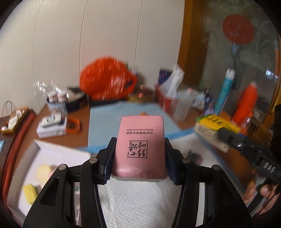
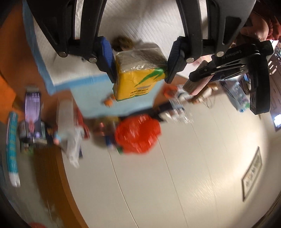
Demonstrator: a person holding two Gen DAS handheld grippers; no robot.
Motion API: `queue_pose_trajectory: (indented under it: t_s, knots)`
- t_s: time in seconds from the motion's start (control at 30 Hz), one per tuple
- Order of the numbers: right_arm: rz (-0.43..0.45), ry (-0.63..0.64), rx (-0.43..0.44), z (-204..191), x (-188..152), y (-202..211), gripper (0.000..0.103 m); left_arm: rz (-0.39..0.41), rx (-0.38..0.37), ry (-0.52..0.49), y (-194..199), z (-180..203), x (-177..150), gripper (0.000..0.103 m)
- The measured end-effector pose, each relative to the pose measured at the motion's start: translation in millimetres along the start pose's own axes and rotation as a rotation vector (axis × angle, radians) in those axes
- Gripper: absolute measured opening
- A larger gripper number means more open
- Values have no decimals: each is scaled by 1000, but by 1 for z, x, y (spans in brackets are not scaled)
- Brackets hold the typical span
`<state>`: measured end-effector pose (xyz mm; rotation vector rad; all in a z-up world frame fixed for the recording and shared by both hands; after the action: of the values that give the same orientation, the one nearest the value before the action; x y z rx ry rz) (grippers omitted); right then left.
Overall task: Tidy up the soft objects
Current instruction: 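Grasp the pink paper pack with the left tool while the right tool grasps the yellow tissue pack, then lift and carry the pink pack and yellow pack with both tools toward the white box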
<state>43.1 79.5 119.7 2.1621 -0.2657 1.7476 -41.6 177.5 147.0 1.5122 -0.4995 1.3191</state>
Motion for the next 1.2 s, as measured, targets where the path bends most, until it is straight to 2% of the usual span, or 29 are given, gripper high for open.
queue_pose_trajectory:
  t_s: [0.1, 0.2, 0.33, 0.47, 0.63, 1.2]
  knots:
    - [77, 9, 45, -19, 25, 17, 54, 98, -29, -1, 41, 9, 27, 51]
    - [159, 11, 89, -35, 43, 37, 54, 163, 14, -37, 65, 11, 35, 51]
    - [229, 45, 112, -54, 48, 49, 54, 138, 44, 23, 69, -12, 26, 51]
    - [197, 25, 139, -57, 41, 39, 54, 118, 78, 76, 75, -30, 16, 51]
    - [180, 10, 159, -63, 38, 35, 54, 138, 113, 102, 85, -43, 14, 51]
    - [183, 16, 177, -75, 34, 38, 54, 149, 109, 107, 92, -49, 10, 51]
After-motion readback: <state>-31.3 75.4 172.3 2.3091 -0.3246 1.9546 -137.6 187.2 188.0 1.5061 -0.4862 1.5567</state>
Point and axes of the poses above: each gripper's, at about its wrist camera, not at the fingertips, and y roughly against the way its jaws point, z to its right, x to its top, the point moved 6 cm from there along -y, roughly the way its jaws point, and after that the axes turned 5 degrees about z, right-handed, at the moved point
